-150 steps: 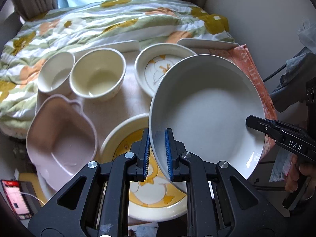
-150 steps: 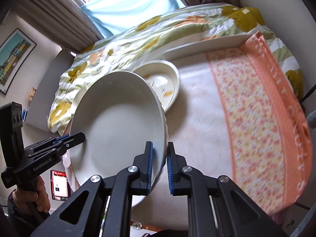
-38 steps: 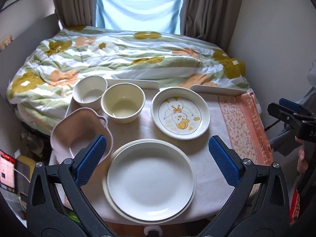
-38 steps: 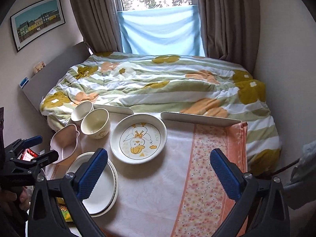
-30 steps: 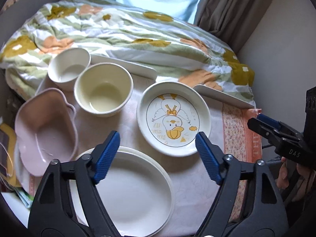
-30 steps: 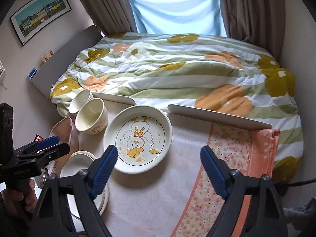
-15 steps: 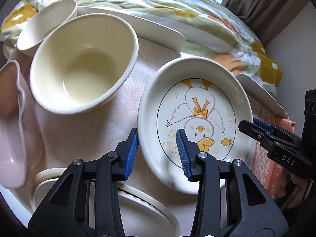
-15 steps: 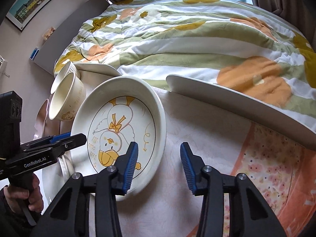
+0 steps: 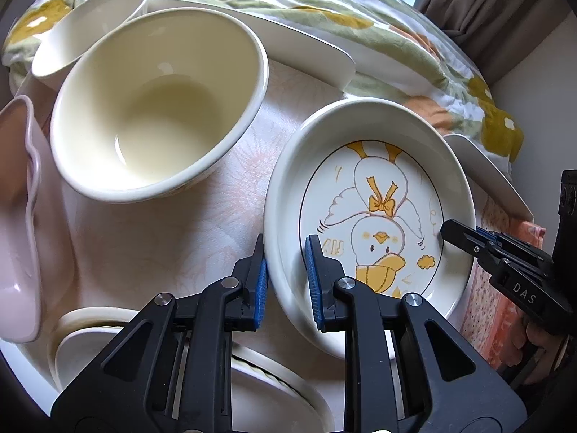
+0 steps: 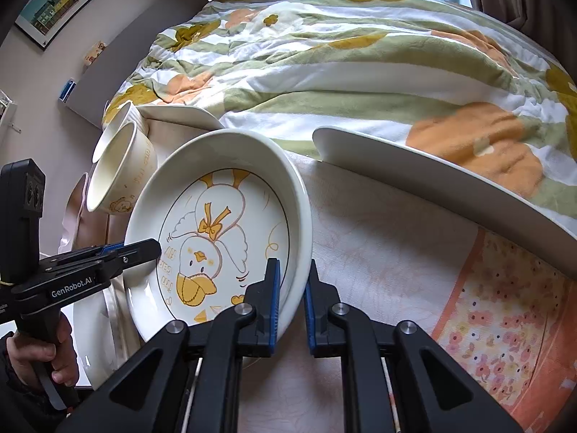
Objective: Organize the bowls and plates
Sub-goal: 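Close the left gripper on the duck-print plate rim while the right gripper clamps it, then lift the duck-print plate with both grippers and carry it toward the stacked plates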
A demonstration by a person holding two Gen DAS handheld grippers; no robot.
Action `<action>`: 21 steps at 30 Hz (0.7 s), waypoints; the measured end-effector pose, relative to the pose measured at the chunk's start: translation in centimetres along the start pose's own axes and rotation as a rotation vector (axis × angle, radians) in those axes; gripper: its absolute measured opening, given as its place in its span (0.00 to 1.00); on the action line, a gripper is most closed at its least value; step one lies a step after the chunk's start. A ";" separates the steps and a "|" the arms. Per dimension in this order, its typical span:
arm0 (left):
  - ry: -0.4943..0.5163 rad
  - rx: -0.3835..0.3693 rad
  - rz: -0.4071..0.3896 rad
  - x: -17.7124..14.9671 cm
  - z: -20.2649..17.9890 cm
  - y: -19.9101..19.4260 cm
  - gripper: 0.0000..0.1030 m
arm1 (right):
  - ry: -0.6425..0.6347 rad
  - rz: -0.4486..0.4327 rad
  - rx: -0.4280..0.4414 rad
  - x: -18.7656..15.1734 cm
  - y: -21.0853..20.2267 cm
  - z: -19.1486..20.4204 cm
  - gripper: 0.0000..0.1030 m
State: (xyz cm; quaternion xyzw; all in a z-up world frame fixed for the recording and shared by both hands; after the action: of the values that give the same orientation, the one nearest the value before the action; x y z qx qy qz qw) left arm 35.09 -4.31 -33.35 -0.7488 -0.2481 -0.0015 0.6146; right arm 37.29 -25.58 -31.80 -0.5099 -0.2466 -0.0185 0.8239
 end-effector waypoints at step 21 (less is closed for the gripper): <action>0.238 -0.118 -0.145 -2.4 0.4 -13.2 0.17 | 0.075 -0.221 -0.111 -4.3 -10.9 7.7 0.11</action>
State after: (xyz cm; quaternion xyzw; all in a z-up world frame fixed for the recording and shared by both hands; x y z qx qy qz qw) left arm 28.00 -3.24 -22.06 -0.7582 -0.2263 -0.1492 0.5930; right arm 27.47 -25.19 -21.79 -0.5234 -0.2688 -0.1419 0.7960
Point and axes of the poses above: each gripper's, at about its wrist camera, not at the fingertips, and y roughly the way its jaws point, z to its left, x to its top, the point moved 1 cm from there along y, roughly the way its jaws point, and after that the axes turned 4 degrees about -z, right-handed, at the moved point
